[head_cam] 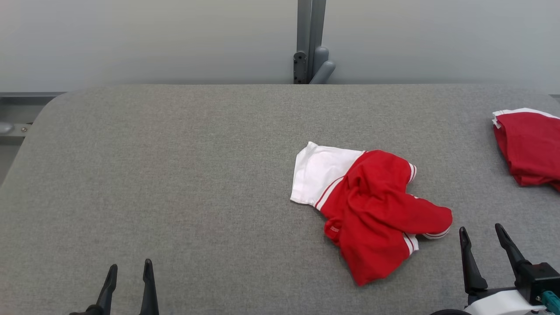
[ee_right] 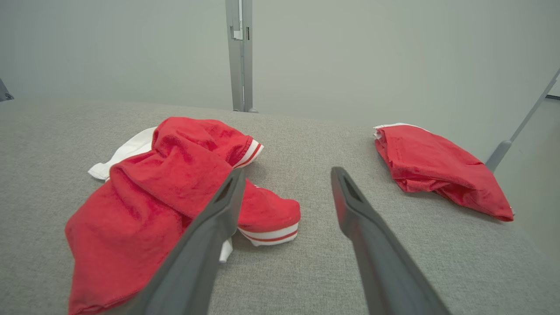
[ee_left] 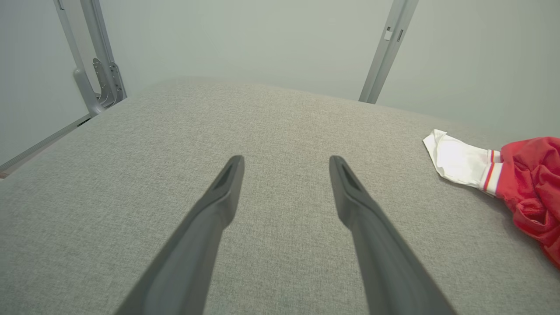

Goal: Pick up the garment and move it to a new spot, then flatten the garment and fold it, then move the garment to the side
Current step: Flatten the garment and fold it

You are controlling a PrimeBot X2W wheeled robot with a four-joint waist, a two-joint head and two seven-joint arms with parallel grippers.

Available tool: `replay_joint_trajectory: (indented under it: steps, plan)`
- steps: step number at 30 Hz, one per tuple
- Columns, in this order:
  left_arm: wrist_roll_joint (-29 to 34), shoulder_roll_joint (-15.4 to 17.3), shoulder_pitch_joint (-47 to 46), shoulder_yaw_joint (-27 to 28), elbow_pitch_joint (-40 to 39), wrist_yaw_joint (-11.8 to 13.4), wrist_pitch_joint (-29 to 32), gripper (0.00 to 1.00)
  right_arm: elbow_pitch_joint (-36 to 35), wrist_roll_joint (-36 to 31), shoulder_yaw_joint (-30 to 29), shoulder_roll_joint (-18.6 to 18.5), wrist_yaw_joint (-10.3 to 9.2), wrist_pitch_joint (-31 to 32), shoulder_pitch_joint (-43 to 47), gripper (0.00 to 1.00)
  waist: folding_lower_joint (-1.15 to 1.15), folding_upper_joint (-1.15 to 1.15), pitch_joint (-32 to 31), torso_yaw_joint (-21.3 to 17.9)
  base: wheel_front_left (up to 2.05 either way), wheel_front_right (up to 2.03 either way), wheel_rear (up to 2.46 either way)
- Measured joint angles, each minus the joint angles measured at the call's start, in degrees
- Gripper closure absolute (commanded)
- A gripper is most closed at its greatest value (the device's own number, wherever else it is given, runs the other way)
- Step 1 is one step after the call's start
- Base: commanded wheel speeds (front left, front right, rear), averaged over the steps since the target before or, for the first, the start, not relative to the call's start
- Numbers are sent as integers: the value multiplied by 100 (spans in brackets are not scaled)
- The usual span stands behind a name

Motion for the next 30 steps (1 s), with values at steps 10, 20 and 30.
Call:
replay_joint_trajectory:
  steps: [10, 20, 30]
  plan:
    - [-47, -2, -44, -47, 56, -14, 0, 0, 0, 5, 4, -19, 0, 0, -38, 0, 0, 0, 30, -95, 0, 0, 0]
    - [-122, -5, -799, -676, 592, -82, 0, 0, -45, 15, 342, -37, 1, 0, -393, 0, 0, 0, 172, -409, 0, 0, 0]
    - [-265, -8, -3686, -1815, 2111, -125, 1472, 0, -268, 69, 452, 62, 0, -1, -1026, 0, 1, 1, 902, -1016, 0, 0, 0]
